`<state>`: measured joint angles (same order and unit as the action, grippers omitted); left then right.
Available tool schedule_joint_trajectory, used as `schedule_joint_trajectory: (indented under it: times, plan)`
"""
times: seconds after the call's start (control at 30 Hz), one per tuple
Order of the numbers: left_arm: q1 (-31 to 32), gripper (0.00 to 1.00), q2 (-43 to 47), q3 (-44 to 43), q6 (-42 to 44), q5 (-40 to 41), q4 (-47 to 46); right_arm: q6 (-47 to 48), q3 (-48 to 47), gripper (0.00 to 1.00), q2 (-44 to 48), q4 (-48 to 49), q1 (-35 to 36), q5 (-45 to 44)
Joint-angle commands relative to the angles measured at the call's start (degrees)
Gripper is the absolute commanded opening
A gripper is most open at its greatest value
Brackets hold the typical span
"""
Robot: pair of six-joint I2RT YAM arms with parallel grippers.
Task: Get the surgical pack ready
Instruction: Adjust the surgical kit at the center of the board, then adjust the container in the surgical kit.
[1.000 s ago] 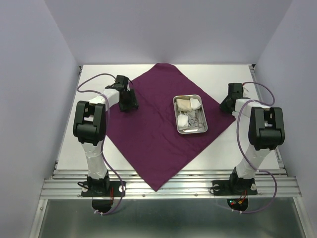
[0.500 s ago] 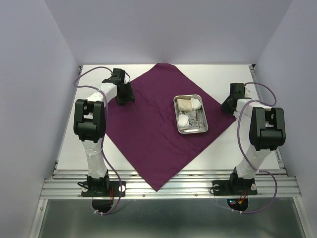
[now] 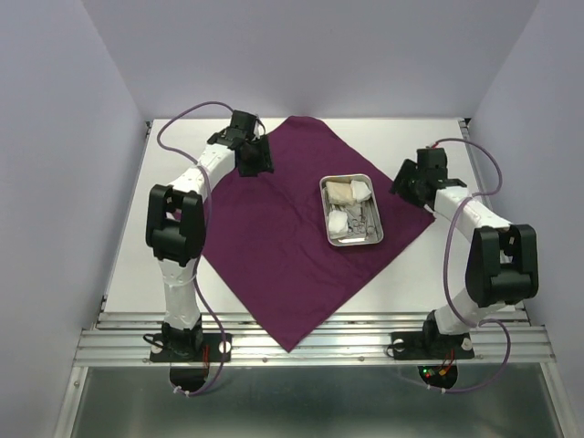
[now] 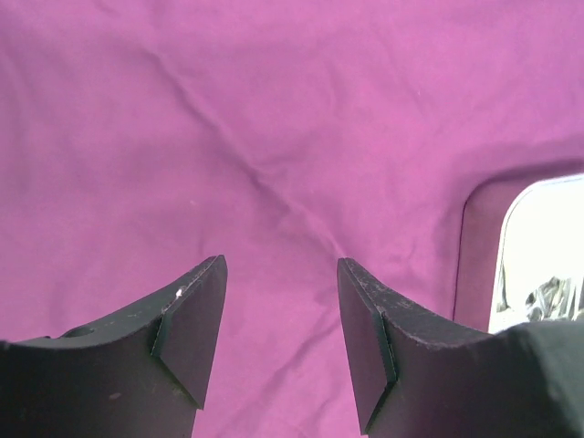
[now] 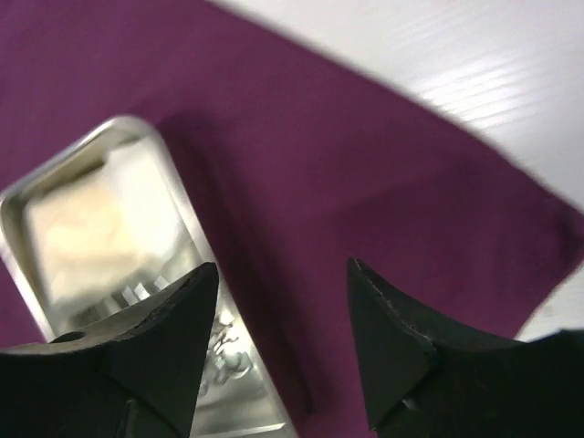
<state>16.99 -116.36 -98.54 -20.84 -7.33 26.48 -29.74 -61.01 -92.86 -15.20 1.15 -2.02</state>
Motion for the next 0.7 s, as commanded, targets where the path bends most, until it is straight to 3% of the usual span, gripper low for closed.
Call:
schedule_joint_trajectory:
  times: [0.0, 0.13, 0.67]
  plan:
    - [-0.47, 0.63, 5.16, 4.48, 0.71, -0.40, -0.11, 5.99, 0.72, 0.66, 3.83, -2.89, 7.88, 5.10]
    - [-0.47, 0.63, 8.15, 7.83, 0.89, -0.05, -0.90, 7.41, 0.19, 0.64, 1.90, -5.54, 9.83, 3.79]
    - [-0.47, 0.63, 10.36, 10.30, 1.15, -0.05, -1.34, 7.59, -1.47, 0.37, -5.58, -3.61, 11.95, 2.37]
